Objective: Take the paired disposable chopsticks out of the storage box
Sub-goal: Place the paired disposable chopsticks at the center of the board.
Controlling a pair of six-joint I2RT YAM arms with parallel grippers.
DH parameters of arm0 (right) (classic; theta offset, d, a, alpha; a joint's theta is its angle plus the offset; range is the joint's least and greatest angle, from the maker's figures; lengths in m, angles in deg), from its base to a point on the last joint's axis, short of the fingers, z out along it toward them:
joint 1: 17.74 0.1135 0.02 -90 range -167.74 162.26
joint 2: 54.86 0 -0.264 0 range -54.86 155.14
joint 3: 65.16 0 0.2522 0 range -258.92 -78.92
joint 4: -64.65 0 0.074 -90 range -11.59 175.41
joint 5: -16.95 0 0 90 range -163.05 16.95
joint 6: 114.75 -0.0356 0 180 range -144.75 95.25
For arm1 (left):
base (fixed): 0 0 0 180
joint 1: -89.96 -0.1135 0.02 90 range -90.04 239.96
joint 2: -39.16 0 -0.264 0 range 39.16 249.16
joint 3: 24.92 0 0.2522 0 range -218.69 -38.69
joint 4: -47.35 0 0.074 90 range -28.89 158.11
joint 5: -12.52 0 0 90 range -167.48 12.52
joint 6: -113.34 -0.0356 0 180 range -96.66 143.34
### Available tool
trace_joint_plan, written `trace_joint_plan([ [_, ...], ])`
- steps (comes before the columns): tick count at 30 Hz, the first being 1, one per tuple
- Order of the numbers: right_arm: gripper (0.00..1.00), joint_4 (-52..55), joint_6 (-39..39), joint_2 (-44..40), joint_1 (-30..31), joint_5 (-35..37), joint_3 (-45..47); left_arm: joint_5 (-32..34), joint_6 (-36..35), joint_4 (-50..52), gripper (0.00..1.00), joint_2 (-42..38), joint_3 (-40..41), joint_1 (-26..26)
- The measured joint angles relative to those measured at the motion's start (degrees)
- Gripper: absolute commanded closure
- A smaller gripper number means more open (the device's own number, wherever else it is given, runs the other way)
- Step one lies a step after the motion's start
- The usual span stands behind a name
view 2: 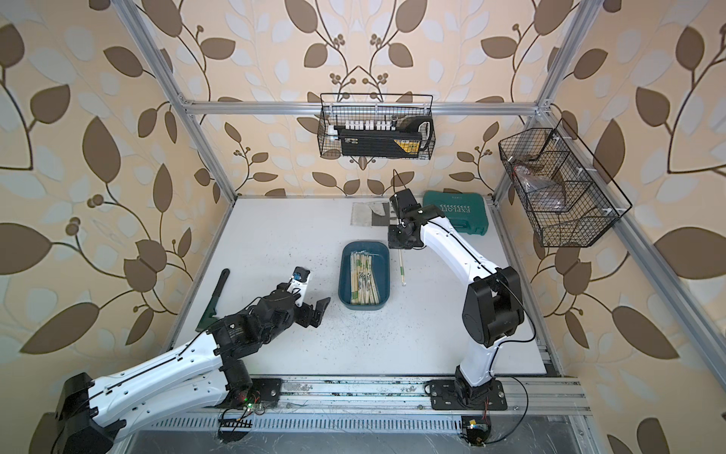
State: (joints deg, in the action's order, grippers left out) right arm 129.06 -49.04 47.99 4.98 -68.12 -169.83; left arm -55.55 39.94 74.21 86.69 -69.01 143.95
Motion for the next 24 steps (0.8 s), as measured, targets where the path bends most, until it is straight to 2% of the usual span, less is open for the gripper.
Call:
trace_joint_plan([
  [9, 1.00, -3.3, -3.8, 5.0, 0.1, 1.2, 5.3, 0.0, 0.1, 0.3, 0.01, 1.5, -0.2, 0.0],
  [24, 1.00, -9.3, -4.3, 12.7, 0.0, 0.8, 8.1, 0.0, 0.4, 0.3, 0.01, 1.6, -0.2, 0.0],
])
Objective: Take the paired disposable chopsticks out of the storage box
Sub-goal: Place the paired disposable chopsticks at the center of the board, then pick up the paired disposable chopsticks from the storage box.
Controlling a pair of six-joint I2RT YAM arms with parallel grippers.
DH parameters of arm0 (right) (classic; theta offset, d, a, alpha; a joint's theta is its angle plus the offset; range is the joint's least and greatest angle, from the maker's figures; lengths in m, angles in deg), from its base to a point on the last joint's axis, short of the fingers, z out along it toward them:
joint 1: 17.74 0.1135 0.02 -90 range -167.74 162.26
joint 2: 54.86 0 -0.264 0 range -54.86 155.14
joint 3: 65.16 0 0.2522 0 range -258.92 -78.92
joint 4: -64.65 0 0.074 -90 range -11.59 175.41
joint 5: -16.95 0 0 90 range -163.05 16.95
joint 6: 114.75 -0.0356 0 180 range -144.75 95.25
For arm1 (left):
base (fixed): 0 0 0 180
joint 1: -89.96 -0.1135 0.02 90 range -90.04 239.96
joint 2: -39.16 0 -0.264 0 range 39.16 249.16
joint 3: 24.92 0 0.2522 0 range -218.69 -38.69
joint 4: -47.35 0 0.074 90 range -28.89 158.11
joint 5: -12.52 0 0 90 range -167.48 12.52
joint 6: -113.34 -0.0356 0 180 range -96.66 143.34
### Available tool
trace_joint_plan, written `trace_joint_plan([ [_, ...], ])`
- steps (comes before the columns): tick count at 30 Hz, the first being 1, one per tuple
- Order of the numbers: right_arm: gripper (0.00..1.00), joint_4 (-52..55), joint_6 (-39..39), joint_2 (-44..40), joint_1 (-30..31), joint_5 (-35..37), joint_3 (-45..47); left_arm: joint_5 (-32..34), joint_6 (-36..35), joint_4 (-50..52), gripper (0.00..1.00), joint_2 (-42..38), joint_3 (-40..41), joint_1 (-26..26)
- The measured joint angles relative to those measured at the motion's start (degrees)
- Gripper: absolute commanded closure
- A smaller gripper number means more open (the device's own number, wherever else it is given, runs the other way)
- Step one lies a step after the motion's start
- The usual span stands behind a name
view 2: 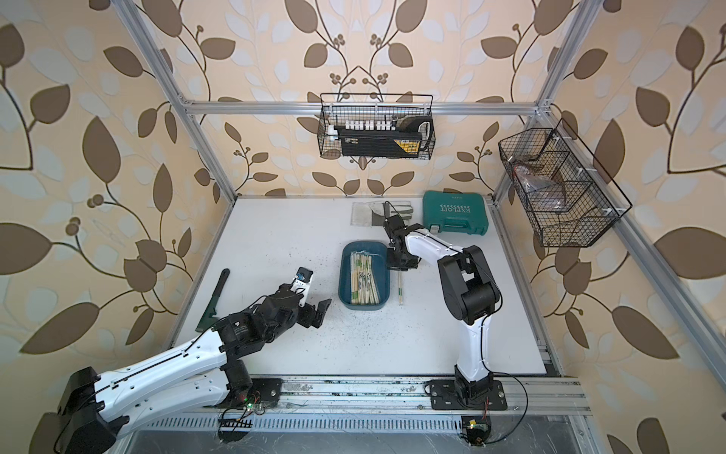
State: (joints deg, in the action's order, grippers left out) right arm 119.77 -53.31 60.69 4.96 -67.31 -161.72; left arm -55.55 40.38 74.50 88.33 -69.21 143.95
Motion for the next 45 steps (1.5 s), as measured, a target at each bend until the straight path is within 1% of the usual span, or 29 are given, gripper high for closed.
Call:
trace_joint_plan([
  [3, 1.00, -0.7, 0.0, 0.7, 0.0, -0.1, 0.0, 0.0, 0.0, 0.0, 0.01, 0.0, 0.0, 0.0],
  [4, 0.98, -0.9, 0.0, 0.9, 0.0, -0.2, 0.0, 0.0, 0.1, 0.0, 0.01, 0.0, 0.0, 0.0],
  [5, 0.96, -1.0, 0.0, 1.1, 0.0, -0.2, 0.0, 0.0, 0.2, 0.0, 0.01, 0.0, 0.0, 0.0],
  [7, 0.85, -1.2, -0.2, 1.4, 0.0, -0.2, 0.0, 0.0, 0.4, 0.0, 0.01, 0.0, 0.0, 0.0],
  [10, 0.77, -1.4, -0.4, 1.6, 0.0, -0.3, 0.0, 0.0, 0.9, 0.0, 0.01, 0.0, 0.0, 0.0],
  [12, 0.75, -1.7, -0.8, 1.6, -0.1, -0.3, 0.0, 0.0, 0.9, 0.0, 0.01, 0.0, 0.0, 0.0],
  [19, 0.75, -1.1, -0.8, 1.1, -0.3, -0.4, 0.0, 0.0, 1.3, 0.3, 0.01, 0.4, -0.5, 0.0],
  [23, 0.72, 0.2, -0.7, -1.6, -0.7, -0.6, 0.0, 0.0, 1.7, 0.8, 0.01, 0.6, -1.9, 0.0],
  [25, 0.69, 0.7, -0.5, -4.2, -0.8, -0.8, 0.0, 0.3, 2.4, 1.4, 0.04, 1.6, -3.7, 0.0],
  [26, 0.69, 1.0, -0.3, -5.7, -0.9, -0.9, 0.0, 0.5, 2.6, 1.8, 0.06, 2.4, -4.7, 0.0],
  [27, 0.69, 1.2, 0.0, -7.5, -1.0, -0.9, 0.0, 0.6, 2.9, 2.1, 0.11, 3.6, -6.0, -0.1],
  [28, 0.69, 1.4, 0.3, -9.5, -1.1, -1.1, 0.0, 0.5, 3.3, 2.4, 0.16, 5.0, -7.5, -0.5],
  [29, 0.69, 1.4, 0.7, -11.4, -1.2, -1.2, 0.1, 0.0, 3.9, 2.8, 0.18, 6.6, -9.0, -1.2],
  [31, 0.68, 0.3, 1.4, -16.3, -1.4, -1.2, 1.6, -2.7, 5.6, 3.8, 0.30, 11.2, -13.1, -4.1],
  [34, 0.61, -3.1, 2.8, -25.7, -1.5, -1.3, 8.4, -6.6, 8.0, 7.6, 0.36, 21.2, -22.5, -9.2],
  [35, 0.61, -4.7, 3.3, -28.8, -1.5, -1.3, 11.4, -7.5, 8.5, 9.3, 0.37, 24.8, -26.2, -10.1],
  [36, 0.61, -6.4, 4.0, -32.2, -1.5, -1.3, 15.0, -8.3, 8.9, 11.0, 0.40, 28.8, -30.6, -10.6],
  [38, 0.61, -10.3, 5.1, -37.7, -1.5, -1.2, 22.0, -10.4, 9.4, 14.5, 0.49, 36.7, -39.3, -10.8],
  [39, 0.61, -12.2, 5.7, -39.9, -1.5, -1.2, 25.5, -11.1, 9.7, 16.4, 0.51, 40.9, -44.1, -10.8],
  [41, 0.61, -16.4, 6.4, -42.9, -1.2, -1.2, 31.9, -12.1, 10.4, 20.5, 0.51, 48.6, -52.8, -10.4],
  [42, 0.60, -18.7, 6.6, -44.3, -0.9, -1.2, 35.7, -12.4, 10.8, 22.4, 0.53, 52.2, -56.8, -10.2],
  [43, 0.60, -20.6, 6.6, -45.5, -0.2, -0.9, 38.9, -12.6, 11.3, 24.3, 0.56, 55.5, -60.2, -10.0],
  [45, 0.58, -23.8, 6.9, -47.9, 2.1, -0.1, 44.0, -12.7, 12.1, 27.8, 0.56, 60.7, -65.4, -9.3],
])
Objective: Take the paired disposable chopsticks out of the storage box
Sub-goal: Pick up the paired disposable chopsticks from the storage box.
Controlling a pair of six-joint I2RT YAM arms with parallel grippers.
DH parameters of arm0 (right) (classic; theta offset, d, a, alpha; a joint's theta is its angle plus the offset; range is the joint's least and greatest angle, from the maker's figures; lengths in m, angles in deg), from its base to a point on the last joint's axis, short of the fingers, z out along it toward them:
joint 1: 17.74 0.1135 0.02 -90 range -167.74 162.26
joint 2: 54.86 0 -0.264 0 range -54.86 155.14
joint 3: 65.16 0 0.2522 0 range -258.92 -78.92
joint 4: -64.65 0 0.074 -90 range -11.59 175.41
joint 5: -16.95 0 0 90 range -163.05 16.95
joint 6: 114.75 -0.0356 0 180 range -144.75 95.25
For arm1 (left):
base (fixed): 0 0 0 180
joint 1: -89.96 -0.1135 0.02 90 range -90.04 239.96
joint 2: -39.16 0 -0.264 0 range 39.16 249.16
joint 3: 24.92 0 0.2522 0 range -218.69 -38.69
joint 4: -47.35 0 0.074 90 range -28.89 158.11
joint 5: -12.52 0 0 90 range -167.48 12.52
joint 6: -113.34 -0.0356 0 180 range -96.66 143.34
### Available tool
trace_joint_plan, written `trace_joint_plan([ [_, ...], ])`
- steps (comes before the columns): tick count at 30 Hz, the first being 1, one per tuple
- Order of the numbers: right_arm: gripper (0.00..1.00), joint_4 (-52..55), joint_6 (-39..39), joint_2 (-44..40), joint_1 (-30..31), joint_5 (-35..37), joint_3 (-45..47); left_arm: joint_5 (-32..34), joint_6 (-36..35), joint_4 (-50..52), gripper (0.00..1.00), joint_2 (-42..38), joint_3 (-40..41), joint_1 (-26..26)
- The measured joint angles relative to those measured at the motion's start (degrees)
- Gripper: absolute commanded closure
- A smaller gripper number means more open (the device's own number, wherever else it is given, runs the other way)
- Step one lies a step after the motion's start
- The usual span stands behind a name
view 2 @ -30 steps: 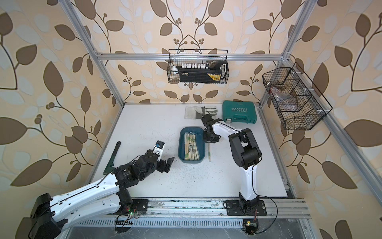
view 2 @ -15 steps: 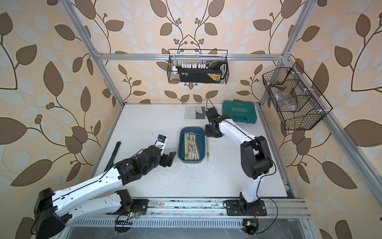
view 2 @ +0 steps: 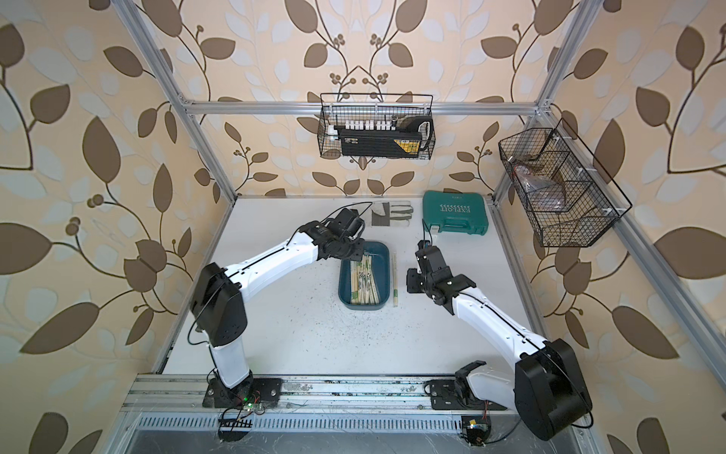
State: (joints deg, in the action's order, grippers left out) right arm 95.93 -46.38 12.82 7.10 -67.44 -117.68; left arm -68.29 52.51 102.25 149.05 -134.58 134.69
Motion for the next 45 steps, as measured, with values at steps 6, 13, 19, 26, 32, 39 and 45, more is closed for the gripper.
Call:
trace_joint_plan([
  [6, 0.56, -8.8, 2.2, -8.8, 6.0, 5.5, 7.3, -0.7, 2.8, 7.4, 0.61, 9.3, -7.0, 1.0],
  [13, 0.49, -15.7, 3.0, -20.2, 6.2, 11.7, 12.5, -0.7, 5.0, 10.9, 0.60, 14.3, -10.1, 1.1],
  [19, 0.48, -16.7, 3.0, -21.0, 6.2, 14.8, 13.1, -0.8, 6.8, 11.6, 0.61, 17.1, -10.6, 1.1],
  [26, 0.48, -16.7, 3.0, -19.6, 6.2, 15.5, 13.1, -1.2, 7.0, 11.3, 0.66, 18.8, -10.6, 1.1],
  [32, 0.48, -16.7, 3.0, -20.0, 6.2, 15.8, 13.1, -2.0, 7.2, 11.0, 0.79, 19.7, -10.6, 1.1],
  [39, 0.47, -16.6, 3.0, -20.0, 6.2, 16.1, 13.1, -2.2, 7.2, 10.8, 0.90, 19.7, -10.6, 1.1],
  [45, 0.47, -16.6, 3.0, -19.8, 6.2, 16.3, 13.1, -1.9, 7.3, 11.3, 0.91, 19.7, -11.1, 1.1],
])
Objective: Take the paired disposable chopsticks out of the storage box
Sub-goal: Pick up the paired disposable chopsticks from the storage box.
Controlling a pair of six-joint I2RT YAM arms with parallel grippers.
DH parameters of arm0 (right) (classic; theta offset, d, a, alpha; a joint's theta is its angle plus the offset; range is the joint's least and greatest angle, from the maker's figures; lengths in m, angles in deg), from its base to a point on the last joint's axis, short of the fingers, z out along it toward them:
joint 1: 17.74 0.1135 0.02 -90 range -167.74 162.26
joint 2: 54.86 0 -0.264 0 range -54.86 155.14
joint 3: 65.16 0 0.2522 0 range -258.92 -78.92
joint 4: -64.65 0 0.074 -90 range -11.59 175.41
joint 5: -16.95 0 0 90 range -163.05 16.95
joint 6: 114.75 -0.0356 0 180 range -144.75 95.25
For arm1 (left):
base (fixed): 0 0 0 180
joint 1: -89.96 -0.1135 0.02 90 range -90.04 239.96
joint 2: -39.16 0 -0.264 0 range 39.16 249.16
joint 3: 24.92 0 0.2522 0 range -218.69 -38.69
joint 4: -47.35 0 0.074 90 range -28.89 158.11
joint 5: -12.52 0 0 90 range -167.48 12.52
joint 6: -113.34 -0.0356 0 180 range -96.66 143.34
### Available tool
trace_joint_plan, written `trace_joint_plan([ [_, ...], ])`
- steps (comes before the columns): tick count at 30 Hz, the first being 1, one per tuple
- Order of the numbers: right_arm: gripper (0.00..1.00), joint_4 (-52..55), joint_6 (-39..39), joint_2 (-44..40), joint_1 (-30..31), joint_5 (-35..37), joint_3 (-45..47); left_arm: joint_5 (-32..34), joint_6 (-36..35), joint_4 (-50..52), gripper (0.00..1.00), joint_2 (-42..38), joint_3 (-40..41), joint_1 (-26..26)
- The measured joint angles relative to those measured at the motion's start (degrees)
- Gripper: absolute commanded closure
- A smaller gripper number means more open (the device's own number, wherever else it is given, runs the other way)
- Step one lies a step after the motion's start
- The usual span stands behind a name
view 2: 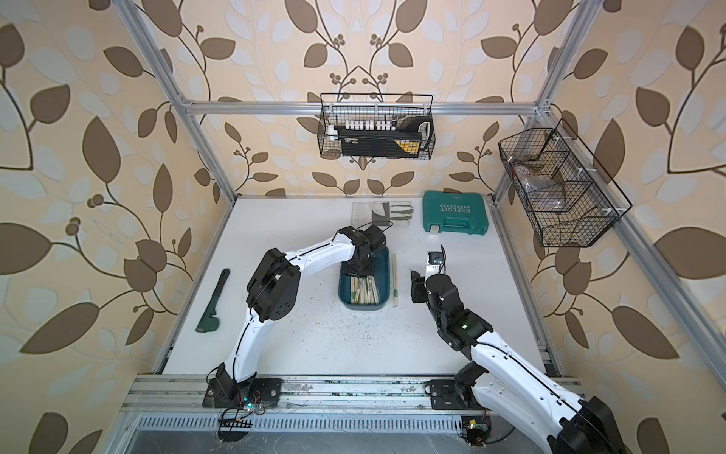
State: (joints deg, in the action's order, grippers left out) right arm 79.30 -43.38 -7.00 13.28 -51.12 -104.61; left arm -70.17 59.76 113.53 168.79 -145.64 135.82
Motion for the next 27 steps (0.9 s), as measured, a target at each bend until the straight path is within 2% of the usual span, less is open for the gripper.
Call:
trace_joint_plan([
  [16, 0.46, 0.0, 0.0, 1.3, 0.0, 0.2, 0.0, 1.7, 0.0, 2.1, 0.97, -3.6, -1.2, 0.8],
  [27, 0.46, 0.0, 0.0, 1.3, 0.0, 0.2, 0.0, 3.3, -0.1, 5.6, 0.94, -13.5, -0.7, 0.7],
])
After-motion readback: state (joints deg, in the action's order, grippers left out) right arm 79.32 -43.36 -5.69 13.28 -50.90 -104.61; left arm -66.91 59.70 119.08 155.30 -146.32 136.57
